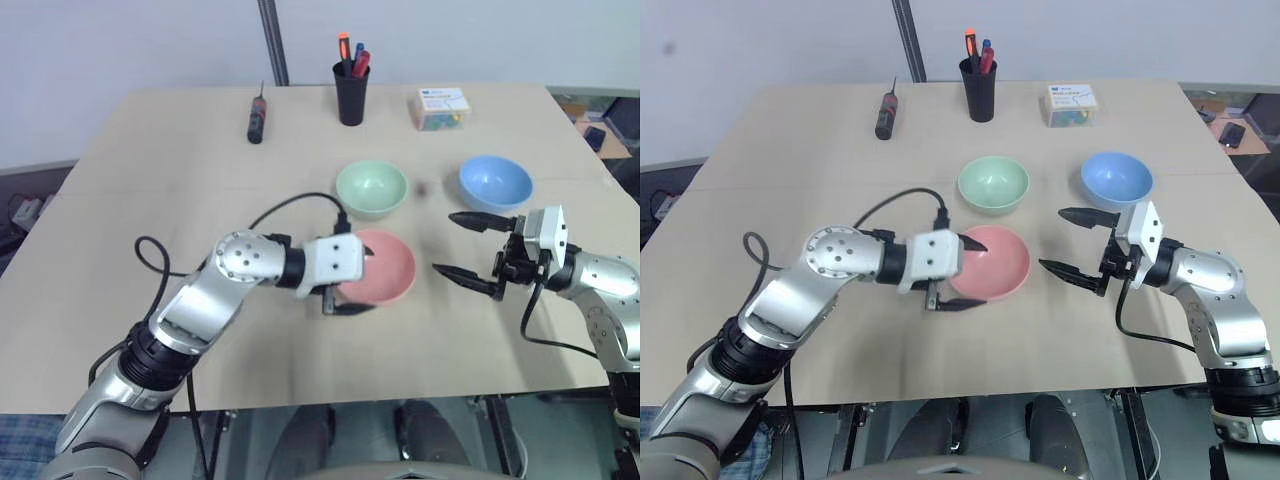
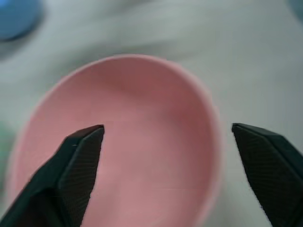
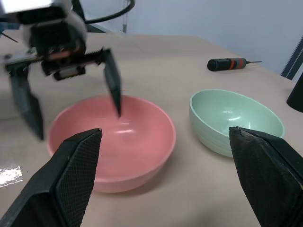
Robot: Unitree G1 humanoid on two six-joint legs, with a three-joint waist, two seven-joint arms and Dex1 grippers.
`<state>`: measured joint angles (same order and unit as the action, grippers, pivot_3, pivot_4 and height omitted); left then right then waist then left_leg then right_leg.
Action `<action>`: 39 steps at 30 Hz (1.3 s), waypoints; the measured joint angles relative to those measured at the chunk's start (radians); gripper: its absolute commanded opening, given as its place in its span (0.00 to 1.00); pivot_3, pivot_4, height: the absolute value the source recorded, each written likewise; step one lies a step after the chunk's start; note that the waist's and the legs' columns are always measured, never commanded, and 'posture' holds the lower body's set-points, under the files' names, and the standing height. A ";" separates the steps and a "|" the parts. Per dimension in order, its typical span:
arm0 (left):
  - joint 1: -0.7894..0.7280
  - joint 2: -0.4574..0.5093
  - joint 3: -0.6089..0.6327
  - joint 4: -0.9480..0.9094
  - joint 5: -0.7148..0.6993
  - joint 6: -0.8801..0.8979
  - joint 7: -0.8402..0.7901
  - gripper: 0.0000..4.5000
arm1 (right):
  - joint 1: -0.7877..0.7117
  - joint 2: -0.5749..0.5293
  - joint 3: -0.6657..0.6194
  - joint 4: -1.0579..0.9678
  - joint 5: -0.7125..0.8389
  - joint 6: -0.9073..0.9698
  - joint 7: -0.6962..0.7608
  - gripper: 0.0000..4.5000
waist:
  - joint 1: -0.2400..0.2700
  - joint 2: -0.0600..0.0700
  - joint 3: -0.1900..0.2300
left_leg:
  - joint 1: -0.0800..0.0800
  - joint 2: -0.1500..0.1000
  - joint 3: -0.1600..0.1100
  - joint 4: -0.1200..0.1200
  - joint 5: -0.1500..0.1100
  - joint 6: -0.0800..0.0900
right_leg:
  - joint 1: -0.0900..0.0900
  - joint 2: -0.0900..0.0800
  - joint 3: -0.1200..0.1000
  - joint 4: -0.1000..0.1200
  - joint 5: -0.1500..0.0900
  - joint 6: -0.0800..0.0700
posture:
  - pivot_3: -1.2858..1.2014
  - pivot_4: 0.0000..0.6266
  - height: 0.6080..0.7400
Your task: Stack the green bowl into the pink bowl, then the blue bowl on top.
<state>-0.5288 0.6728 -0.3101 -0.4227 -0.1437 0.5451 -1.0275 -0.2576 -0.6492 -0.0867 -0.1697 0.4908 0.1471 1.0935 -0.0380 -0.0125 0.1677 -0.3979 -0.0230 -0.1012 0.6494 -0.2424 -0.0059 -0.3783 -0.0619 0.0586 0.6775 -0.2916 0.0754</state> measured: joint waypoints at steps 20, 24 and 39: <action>0.641 -0.228 0.870 -0.243 -0.529 -0.072 0.338 0.99 | -0.608 0.153 0.248 0.506 -0.267 -0.074 0.036 1.00 | 0.001 -0.001 0.005 | 0.001 0.004 -0.001 -0.001 0.000 0.000 | -0.001 -0.002 0.000 0.000 0.000 -0.001 | 0.52 0.24 1.00; 0.756 -0.281 0.926 -0.278 -0.540 -0.155 0.369 0.99 | -0.708 0.264 0.326 0.668 -0.376 -0.168 0.015 1.00 | -0.008 -0.001 0.005 | 0.002 0.004 0.001 -0.001 0.000 -0.001 | -0.001 -0.002 0.003 0.000 0.000 -0.001 | 0.52 0.24 1.00; 0.946 -0.312 0.946 -0.308 -0.569 -0.310 0.404 1.00 | -0.940 0.448 0.450 1.219 -0.683 -0.333 -0.188 0.85 | -0.006 0.000 0.006 | 0.001 0.000 0.001 -0.004 0.000 -0.001 | -0.004 -0.001 0.003 0.000 0.000 -0.001 | 0.52 0.24 1.00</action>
<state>0.4176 0.3604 0.6360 -0.7305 -0.7128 0.2356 -0.6232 -1.1972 -0.2015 0.3629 1.0490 -0.1923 -0.1861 0.9060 -0.0439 -0.0122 0.1735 -0.3968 -0.0226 -0.1005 0.6455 -0.2422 -0.0068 -0.3822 -0.0632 0.0615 0.6774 -0.2914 0.0739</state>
